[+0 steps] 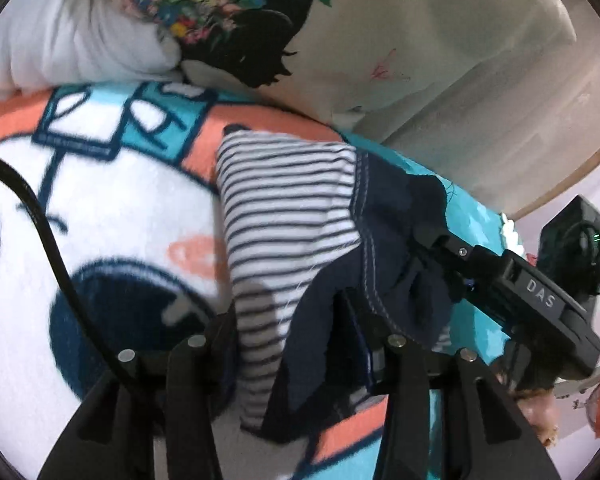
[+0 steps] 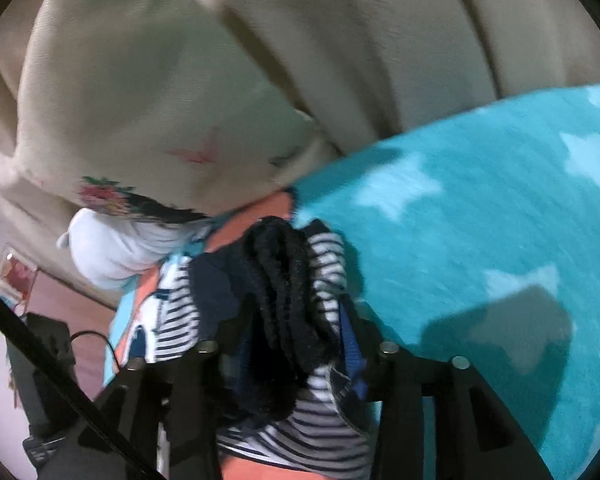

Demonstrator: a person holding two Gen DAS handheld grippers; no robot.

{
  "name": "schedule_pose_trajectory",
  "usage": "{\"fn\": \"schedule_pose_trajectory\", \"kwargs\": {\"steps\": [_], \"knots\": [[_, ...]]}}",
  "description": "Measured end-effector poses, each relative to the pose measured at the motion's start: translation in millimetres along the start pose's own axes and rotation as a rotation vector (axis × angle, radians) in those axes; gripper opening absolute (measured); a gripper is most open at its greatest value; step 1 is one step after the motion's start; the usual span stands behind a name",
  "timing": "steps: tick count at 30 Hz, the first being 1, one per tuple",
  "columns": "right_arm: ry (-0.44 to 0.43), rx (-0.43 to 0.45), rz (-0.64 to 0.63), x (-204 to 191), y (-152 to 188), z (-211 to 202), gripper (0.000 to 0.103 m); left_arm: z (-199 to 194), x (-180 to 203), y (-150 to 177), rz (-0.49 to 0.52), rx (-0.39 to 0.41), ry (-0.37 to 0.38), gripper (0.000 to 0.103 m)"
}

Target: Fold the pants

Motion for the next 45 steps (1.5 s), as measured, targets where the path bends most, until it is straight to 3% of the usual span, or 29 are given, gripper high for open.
{"fn": "schedule_pose_trajectory", "kwargs": {"steps": [2, 6, 9, 12, 17, 20, 24, 27, 31, 35, 45], "knots": [[0.029, 0.014, 0.002, 2, -1, -9, 0.052, -17, 3, 2, 0.016, 0.031, -0.006, 0.046], [0.075, 0.166, -0.084, -20, -2, -52, 0.052, -56, 4, 11, 0.047, 0.133, -0.053, 0.062], [-0.049, 0.217, -0.141, -45, 1, -73, 0.052, -78, 3, 20, 0.045, 0.198, -0.087, 0.064], [-0.169, 0.132, -0.164, -63, 7, -58, 0.052, -95, 3, 29, 0.045, 0.246, -0.129, 0.067], [-0.049, 0.034, -0.047, -27, 21, -19, 0.051, -129, 13, 44, 0.093, 0.365, -0.239, 0.077], [-0.046, 0.082, -0.005, -16, 24, -38, 0.053, -148, 19, 52, 0.128, 0.466, -0.318, 0.085], [0.01, 0.188, -0.072, -25, 37, -82, 0.059, -167, 35, 62, 0.159, 0.577, -0.431, 0.1], [0.029, 0.236, -0.128, -34, 53, -105, 0.062, -163, 39, 65, 0.168, 0.56, -0.477, 0.103], [0.114, 0.264, -0.204, -52, 73, -105, 0.065, -144, 33, 68, 0.153, 0.456, -0.396, 0.103], [0.199, 0.244, -0.275, -55, 86, -97, 0.066, -123, 33, 75, 0.155, 0.377, -0.383, 0.103], [0.255, 0.196, -0.287, -51, 95, -82, 0.067, -104, 40, 84, 0.2, 0.316, -0.404, 0.103]]}}
Point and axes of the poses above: each gripper's, at about its wrist camera, not at the fingertips, and z roughly the way its jaws point, x to its right, y to its underside, the point moved 1 cm from there along z, roughly the way its jaws point, and after that the axes turned 4 degrees about y, right-handed, at the moved point
